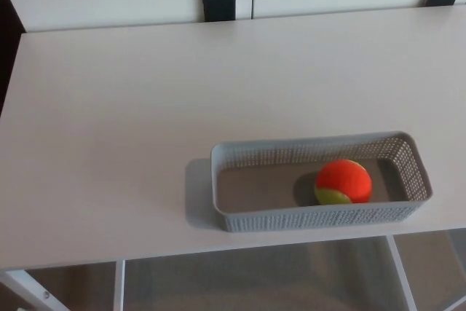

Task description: The robot walk towards a table in front and uses its left hand to pickup a tennis ball on the left side and put it in a container on the right hand side

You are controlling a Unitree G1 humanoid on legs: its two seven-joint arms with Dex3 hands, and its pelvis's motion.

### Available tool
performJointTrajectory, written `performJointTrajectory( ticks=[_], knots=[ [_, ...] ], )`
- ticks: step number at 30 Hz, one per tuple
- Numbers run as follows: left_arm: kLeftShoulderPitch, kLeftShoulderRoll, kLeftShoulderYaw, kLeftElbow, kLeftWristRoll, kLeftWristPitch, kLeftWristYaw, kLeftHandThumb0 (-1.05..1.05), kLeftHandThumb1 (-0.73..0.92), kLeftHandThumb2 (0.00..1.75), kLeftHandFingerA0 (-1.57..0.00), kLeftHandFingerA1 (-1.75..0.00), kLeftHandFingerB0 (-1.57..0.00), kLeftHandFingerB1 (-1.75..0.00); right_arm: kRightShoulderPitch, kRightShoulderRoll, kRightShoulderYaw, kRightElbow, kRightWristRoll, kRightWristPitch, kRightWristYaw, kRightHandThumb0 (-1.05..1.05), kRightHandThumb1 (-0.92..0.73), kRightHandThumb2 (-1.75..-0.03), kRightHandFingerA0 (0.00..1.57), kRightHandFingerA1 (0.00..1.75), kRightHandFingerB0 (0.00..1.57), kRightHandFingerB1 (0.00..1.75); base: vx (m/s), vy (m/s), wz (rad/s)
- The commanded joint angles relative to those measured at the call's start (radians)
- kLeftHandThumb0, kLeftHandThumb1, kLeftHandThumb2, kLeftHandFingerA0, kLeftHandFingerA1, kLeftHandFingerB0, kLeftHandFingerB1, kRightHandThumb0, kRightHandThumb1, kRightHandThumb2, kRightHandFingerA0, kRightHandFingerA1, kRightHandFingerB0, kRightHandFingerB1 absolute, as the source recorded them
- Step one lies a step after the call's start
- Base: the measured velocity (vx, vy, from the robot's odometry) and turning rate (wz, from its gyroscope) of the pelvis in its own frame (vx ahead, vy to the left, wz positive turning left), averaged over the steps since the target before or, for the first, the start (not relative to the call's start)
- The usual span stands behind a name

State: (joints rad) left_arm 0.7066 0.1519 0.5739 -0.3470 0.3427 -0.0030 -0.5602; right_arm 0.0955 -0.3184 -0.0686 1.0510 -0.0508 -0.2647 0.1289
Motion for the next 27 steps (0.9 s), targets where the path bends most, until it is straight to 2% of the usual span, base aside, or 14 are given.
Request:
performJointTrajectory(
  ticks=[1, 4, 5, 7, 10, 11, 13, 16, 17, 18, 22, 23, 24, 27],
  knots=[
    [0.308, -0.027, -0.004, 0.314, 0.001, -0.671, 0.24, -0.86, 0.47, 0.77, -0.11, -0.51, -0.08, -0.31, 0.05, -0.024, 0.004, 0.056, -0.018, -0.086, -0.004, -0.37, -0.55, -0.55, 0.8, 0.51, 0.62, 0.43, 0.0, 0.0, 0.0],
    [0.298, -0.001, -0.061, 0.319, 0.088, -0.632, 0.293, -0.83, 0.5, 0.89, -0.08, -0.52, -0.02, -0.34, 0.053, -0.024, 0.001, 0.032, -0.012, -0.088, 0.0, -0.35, -0.54, -0.56, 0.79, 0.52, 0.63, 0.45, 0.0, 0.0, 0.0],
    [0.293, 0.006, -0.077, 0.314, 0.101, -0.613, 0.295, -0.81, 0.58, 0.58, -0.14, -0.48, -0.12, -0.29, 0.051, -0.024, -0.001, 0.026, -0.008, -0.085, 0.003, -0.35, -0.54, -0.56, 0.8, 0.52, 0.62, 0.45, 0.0, 0.0, 0.0],
    [0.287, 0.015, -0.096, 0.307, 0.109, -0.593, 0.296, -0.81, 0.58, 0.58, -0.14, -0.48, -0.12, -0.29, 0.047, -0.023, -0.003, 0.02, -0.004, -0.08, 0.006, -0.35, -0.54, -0.56, 0.8, 0.52, 0.62, 0.45, 0.0, 0.0, 0.0],
    [0.114, 0.062, -0.276, 0.385, 0.224, -0.303, 0.24, -0.8, 0.5, 0.8, -0.2, -0.54, -0.12, -0.42, 0.029, -0.024, 0.012, 0.034, -0.022, -0.064, -0.005, -0.36, -0.55, -0.57, 0.79, 0.51, 0.59, 0.43, 0.0, 0.0, 0.0],
    [0.068, 0.063, -0.31, 0.413, 0.232, -0.24, 0.233, -0.39, 0.31, 0.93, -0.06, -0.53, 0.0, -0.49, 0.029, -0.023, 0.013, 0.039, -0.023, -0.068, -0.005, -0.36, -0.55, -0.57, 0.79, 0.52, 0.59, 0.43, 0.0, 0.0, 0.0],
    [-0.032, 0.067, -0.375, 0.499, 0.241, -0.15, 0.246, -0.83, 0.55, 0.92, -0.08, -0.51, 0.0, -0.39, 0.035, -0.022, 0.016, 0.04, -0.026, -0.058, -0.013, -0.43, -0.45, -0.75, 0.71, 0.61, 0.53, 0.54, 0.0, 0.0, 0.0],
    [-0.147, 0.071, -0.426, 0.631, 0.223, -0.1, 0.266, -0.75, 0.57, 0.95, -0.03, -0.49, -0.07, -0.38, 0.032, -0.015, 0.004, 0.061, -0.011, -0.065, -0.005, -0.43, -0.45, -0.75, 0.72, 0.62, 0.52, 0.54, 0.0, 0.0, 0.0],
    [-0.174, 0.07, -0.435, 0.663, 0.205, -0.086, 0.263, -0.72, 0.77, 0.63, -0.09, -0.44, -0.08, -0.28, 0.031, -0.011, 0.002, 0.066, -0.009, -0.063, -0.003, -0.43, -0.45, -0.75, 0.72, 0.62, 0.51, 0.53, 0.0, 0.0, 0.0],
    [-0.233, 0.058, -0.449, 0.737, 0.178, -0.058, 0.264, -0.73, 0.6, 0.96, -0.03, -0.5, -0.01, -0.37, 0.026, -0.005, 0.001, 0.088, -0.008, -0.063, -0.004, -0.46, -0.44, -0.75, 0.77, 0.63, 0.52, 0.53, 0.0, 0.0, 0.0],
    [-0.366, 0.036, -0.487, 0.964, 0.171, -0.054, 0.371, -0.76, 0.6, 0.96, -0.15, -0.54, 0.0, -0.41, 0.021, -0.002, 0.004, 0.125, -0.015, -0.067, -0.009, -0.48, -0.45, -0.76, 0.75, 0.63, 0.52, 0.53, 0.0, 0.0, 0.0],
    [-0.397, 0.032, -0.489, 1.023, 0.168, -0.059, 0.407, -0.37, 0.52, 1.08, -0.04, -0.52, 0.0, -0.5, 0.021, 0.0, 0.004, 0.127, -0.016, -0.064, -0.015, -0.48, -0.45, -0.77, 0.75, 0.63, 0.52, 0.53, 0.0, 0.0, 0.0],
    [-0.419, 0.03, -0.489, 1.069, 0.161, -0.066, 0.431, -0.73, 0.62, 0.98, -0.08, -0.51, 0.0, -0.39, 0.02, 0.003, 0.004, 0.129, -0.016, -0.061, -0.017, -0.49, -0.45, -0.77, 0.72, 0.62, 0.52, 0.53, 0.0, 0.0, 0.0],
    [-0.464, 0.034, -0.495, 1.203, 0.15, -0.122, 0.507, -0.73, 0.62, 0.96, -0.12, -0.52, 0.0, -0.39, 0.022, 0.007, 0.004, 0.139, -0.016, -0.059, -0.014, -0.5, -0.45, -0.78, 0.72, 0.63, 0.51, 0.53, 0.0, 0.0, 0.0]
  ],
)
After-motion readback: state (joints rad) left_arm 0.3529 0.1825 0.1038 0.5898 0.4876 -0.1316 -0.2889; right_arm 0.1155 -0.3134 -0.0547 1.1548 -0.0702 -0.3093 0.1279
